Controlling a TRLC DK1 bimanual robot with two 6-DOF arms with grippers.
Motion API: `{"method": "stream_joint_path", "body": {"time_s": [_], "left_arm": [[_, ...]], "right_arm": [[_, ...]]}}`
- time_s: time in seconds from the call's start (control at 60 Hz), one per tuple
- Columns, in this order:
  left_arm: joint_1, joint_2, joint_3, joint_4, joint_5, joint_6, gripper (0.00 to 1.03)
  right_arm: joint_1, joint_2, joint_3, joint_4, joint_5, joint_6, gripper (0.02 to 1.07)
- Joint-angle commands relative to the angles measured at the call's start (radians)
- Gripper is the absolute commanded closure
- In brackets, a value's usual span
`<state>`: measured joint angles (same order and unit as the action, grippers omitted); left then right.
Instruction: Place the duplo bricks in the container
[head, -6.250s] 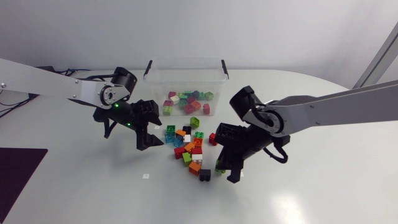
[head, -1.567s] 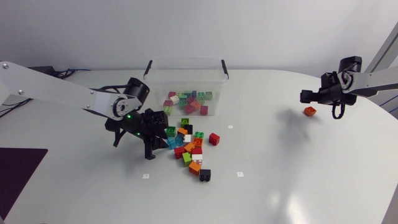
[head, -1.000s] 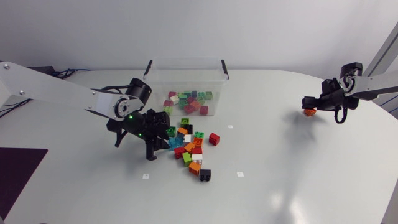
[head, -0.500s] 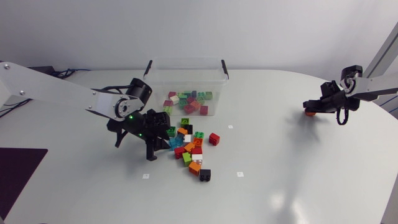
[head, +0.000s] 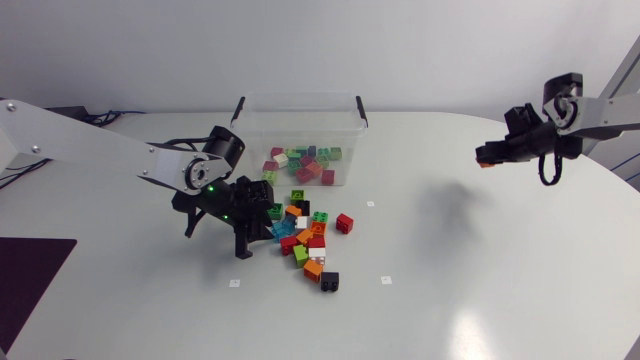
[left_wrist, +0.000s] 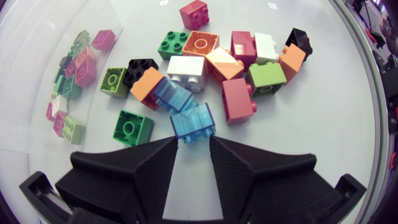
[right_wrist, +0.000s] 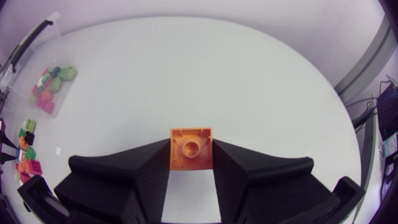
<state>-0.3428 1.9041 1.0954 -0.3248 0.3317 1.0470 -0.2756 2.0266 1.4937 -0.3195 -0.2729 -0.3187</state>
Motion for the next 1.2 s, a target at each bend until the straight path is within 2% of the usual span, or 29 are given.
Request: {"method": "stream_joint_path", "body": {"time_s": [0.0,0.117,0.3,0.533,0.683,0.967,1.183], "left_arm": [[-0.005,-0.022,-0.011,-0.017,0.001,-0.010,0.67],[-0.007,-0.027,-0.017,-0.017,0.003,-0.015,0.64],[-0.007,-0.042,-0.017,-0.017,0.004,-0.015,0.39],[-0.009,-0.053,-0.009,0.001,0.015,-0.018,0.19],[-0.012,-0.051,-0.006,0.004,0.033,-0.021,0.15],[-0.042,-0.030,-0.009,0.030,0.033,-0.093,0.15],[-0.056,-0.005,0.006,0.046,-0.002,-0.140,0.16]], "right_arm": [[0.039,-0.085,-0.043,-0.018,-0.011,0.007,0.88],[0.099,-0.152,-0.044,-0.053,-0.011,0.021,0.88],[0.220,-0.244,-0.039,-0.096,-0.009,0.047,0.88],[0.383,-0.278,0.014,-0.130,0.015,0.086,0.88],[0.470,-0.270,0.073,-0.148,0.040,0.099,0.88],[0.581,-0.206,0.195,-0.167,0.063,0.116,0.88],[0.631,-0.132,0.267,-0.167,0.069,0.125,0.88]]}}
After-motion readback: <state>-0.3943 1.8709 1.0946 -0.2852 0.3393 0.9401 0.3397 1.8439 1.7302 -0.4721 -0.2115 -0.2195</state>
